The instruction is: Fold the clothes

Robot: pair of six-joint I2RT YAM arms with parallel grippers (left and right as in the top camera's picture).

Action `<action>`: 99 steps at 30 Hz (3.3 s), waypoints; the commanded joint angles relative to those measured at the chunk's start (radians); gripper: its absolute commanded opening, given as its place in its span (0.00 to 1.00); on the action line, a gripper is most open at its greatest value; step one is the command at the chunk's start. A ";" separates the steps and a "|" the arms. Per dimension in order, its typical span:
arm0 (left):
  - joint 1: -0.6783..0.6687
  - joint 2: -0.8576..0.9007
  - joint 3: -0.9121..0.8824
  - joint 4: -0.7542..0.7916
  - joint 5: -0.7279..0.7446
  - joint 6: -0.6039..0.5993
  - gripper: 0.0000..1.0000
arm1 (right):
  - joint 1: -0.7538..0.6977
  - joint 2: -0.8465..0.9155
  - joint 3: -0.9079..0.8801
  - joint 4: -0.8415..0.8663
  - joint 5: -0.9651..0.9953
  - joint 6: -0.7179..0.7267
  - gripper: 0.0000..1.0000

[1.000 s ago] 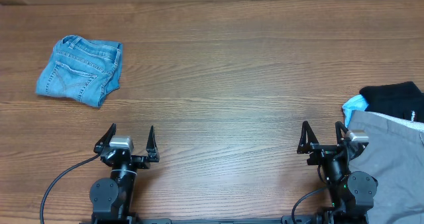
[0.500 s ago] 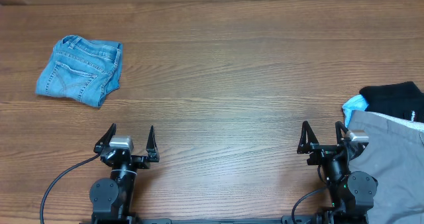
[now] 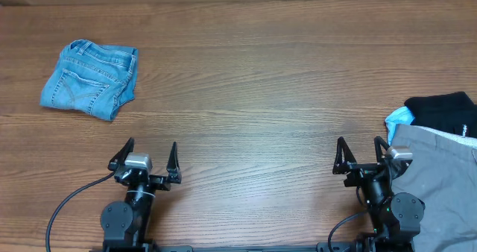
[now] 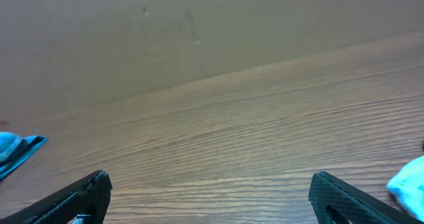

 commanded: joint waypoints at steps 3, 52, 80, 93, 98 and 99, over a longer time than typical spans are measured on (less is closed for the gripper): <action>-0.004 -0.005 0.149 -0.154 0.115 -0.018 1.00 | -0.005 0.005 0.074 -0.063 -0.037 0.097 1.00; -0.009 1.353 1.478 -1.063 0.172 -0.020 1.00 | -0.342 1.942 1.277 -0.818 0.361 0.495 0.78; -0.021 1.349 1.479 -1.053 0.088 0.037 1.00 | 0.197 1.732 1.555 -0.729 -0.059 0.344 0.04; -0.023 1.351 1.497 -1.064 0.070 0.055 1.00 | 0.558 1.752 1.568 -0.655 0.249 0.503 0.61; -0.098 1.411 1.495 -1.025 0.193 0.061 0.66 | 0.352 1.615 1.611 -0.763 0.182 0.441 0.61; -0.129 1.439 1.495 -1.012 0.193 0.065 0.56 | 0.310 1.575 1.624 -0.782 0.158 0.426 0.61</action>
